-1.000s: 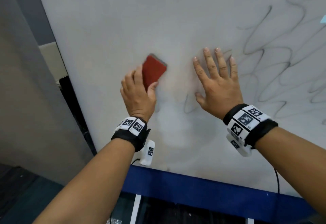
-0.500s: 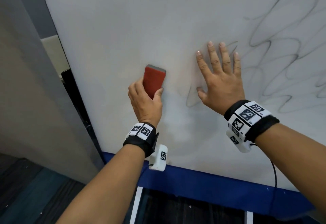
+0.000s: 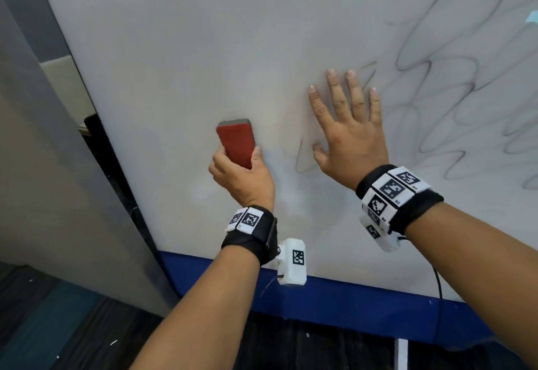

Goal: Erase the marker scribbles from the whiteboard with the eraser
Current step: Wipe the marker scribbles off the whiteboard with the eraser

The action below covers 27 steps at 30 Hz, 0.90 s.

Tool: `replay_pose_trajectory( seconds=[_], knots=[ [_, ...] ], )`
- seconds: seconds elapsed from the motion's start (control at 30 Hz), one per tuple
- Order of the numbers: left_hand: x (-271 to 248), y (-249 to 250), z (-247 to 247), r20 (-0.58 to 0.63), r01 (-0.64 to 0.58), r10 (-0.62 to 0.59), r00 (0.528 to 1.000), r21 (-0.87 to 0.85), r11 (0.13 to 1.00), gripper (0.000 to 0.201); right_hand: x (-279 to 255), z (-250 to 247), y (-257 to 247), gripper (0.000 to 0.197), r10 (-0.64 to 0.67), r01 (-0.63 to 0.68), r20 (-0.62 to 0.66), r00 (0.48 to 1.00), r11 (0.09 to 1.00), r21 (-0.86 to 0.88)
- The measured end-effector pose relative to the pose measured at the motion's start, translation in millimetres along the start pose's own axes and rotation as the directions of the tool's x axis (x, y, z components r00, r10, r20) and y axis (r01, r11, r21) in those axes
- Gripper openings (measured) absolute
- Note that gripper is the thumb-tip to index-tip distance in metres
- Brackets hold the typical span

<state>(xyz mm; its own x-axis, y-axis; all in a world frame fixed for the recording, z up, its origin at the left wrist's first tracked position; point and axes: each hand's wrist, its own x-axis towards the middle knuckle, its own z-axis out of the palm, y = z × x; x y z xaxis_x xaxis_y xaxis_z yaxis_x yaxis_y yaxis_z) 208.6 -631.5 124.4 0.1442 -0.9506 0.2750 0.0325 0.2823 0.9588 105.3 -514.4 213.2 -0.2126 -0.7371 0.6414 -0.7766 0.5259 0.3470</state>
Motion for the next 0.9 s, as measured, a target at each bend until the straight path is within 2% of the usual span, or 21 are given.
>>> replay_pose_trajectory(
  seconds=[0.07, 0.13, 0.17, 0.23, 0.33, 0.37, 0.4, 0.43, 0.47, 0.53, 0.57, 0.67, 0.77, 0.8, 0.83, 0.87, 0.9],
  knots=[
    [-12.8, 5.3, 4.5, 0.078, -0.13, 0.123, 0.989, 0.083, 0.988, 0.061, -0.8, 0.7, -1.0, 0.102, 0.0, 0.0, -0.004, 1.0, 1.0, 0.007],
    [-25.9, 8.8, 7.2, 0.228, -0.323, 0.279, 0.933, 0.184, 0.928, 0.063, -0.9, 1.3, -2.0, 0.101, -0.001, 0.001, -0.009, 1.0, 1.0, 0.012],
    [-28.0, 10.3, 7.2, 0.27, -0.369, 0.31, 0.912, 0.205, 0.907, 0.063, -0.9, 1.2, -2.1, 0.101, -0.003, 0.003, -0.01, 1.0, 1.0, 0.016],
    [-22.3, 13.1, 6.0, 0.271, -0.371, 0.311, 0.911, 0.205, 0.906, 0.063, -1.2, 0.7, -0.2, 0.101, -0.011, 0.011, -0.006, 1.0, 1.0, 0.029],
    [-8.0, 22.9, 6.5, 0.148, -0.188, 0.17, 0.974, 0.114, 0.976, 0.06, -3.5, -1.2, 4.0, 0.102, -0.02, 0.02, -0.007, 1.0, 0.999, 0.033],
    [-7.7, 26.8, 7.9, 0.126, -0.15, 0.137, 0.983, 0.105, 0.983, 0.06, -4.1, -1.8, 4.7, 0.102, -0.023, 0.024, -0.014, 1.0, 0.999, 0.034],
    [-10.1, 30.3, 8.7, 0.129, -0.168, 0.151, 0.98, 0.127, 0.978, 0.06, -4.1, -1.8, 4.3, 0.103, -0.028, 0.029, -0.02, 0.999, 0.999, 0.039],
    [-14.3, 31.6, 8.8, 0.168, -0.242, 0.214, 0.962, 0.169, 0.955, 0.062, -3.5, -1.5, 3.2, 0.104, -0.032, 0.033, -0.026, 0.999, 0.998, 0.044],
    [-19.3, 31.0, 9.0, 0.235, -0.357, 0.306, 0.923, 0.217, 0.909, 0.063, -2.7, -1.3, 2.1, 0.104, -0.031, 0.032, -0.032, 0.999, 0.998, 0.048],
    [-24.8, 25.8, 7.6, 0.384, -0.581, 0.467, 0.797, 0.276, 0.765, 0.065, -2.0, -0.4, 0.7, 0.104, -0.03, 0.032, -0.045, 0.999, 0.998, 0.047],
    [-23.5, 24.7, 5.8, 0.432, -0.648, 0.511, 0.744, 0.279, 0.708, 0.066, -2.5, 1.0, 0.4, 0.101, -0.04, 0.042, -0.054, 0.998, 0.998, 0.044],
    [-8.7, 28.6, 0.7, 0.499, -0.756, 0.589, 0.636, 0.254, 0.603, 0.067, -7.2, 10.0, -1.4, 0.079, -0.125, 0.131, -0.135, 0.983, 0.991, 0.034],
    [7.2, 35.0, -6.4, 0.575, -0.849, 0.646, 0.501, 0.183, 0.495, 0.068, -10.6, 23.6, -4.7, 0.053, -0.154, 0.172, -0.262, 0.953, 0.984, 0.047],
    [13.8, 36.5, -9.2, 0.587, -0.862, 0.657, 0.473, 0.155, 0.482, 0.068, -10.0, 25.7, -5.0, 0.05, -0.142, 0.168, -0.288, 0.947, 0.984, 0.067],
    [21.2, 37.8, -12.8, 0.584, -0.859, 0.66, 0.473, 0.139, 0.493, 0.068, -9.3, 25.6, -4.4, 0.051, -0.118, 0.156, -0.308, 0.944, 0.983, 0.101],
    [29.3, 39.0, -16.7, 0.557, -0.84, 0.659, 0.505, 0.141, 0.525, 0.067, -9.0, 23.4, -2.7, 0.054, -0.076, 0.131, -0.32, 0.944, 0.979, 0.153],
    [38.3, 41.5, -20.5, 0.509, -0.808, 0.654, 0.559, 0.158, 0.567, 0.065, -8.7, 20.2, 0.1, 0.058, -0.011, 0.087, -0.323, 0.946, 0.972, 0.22]
  ],
)
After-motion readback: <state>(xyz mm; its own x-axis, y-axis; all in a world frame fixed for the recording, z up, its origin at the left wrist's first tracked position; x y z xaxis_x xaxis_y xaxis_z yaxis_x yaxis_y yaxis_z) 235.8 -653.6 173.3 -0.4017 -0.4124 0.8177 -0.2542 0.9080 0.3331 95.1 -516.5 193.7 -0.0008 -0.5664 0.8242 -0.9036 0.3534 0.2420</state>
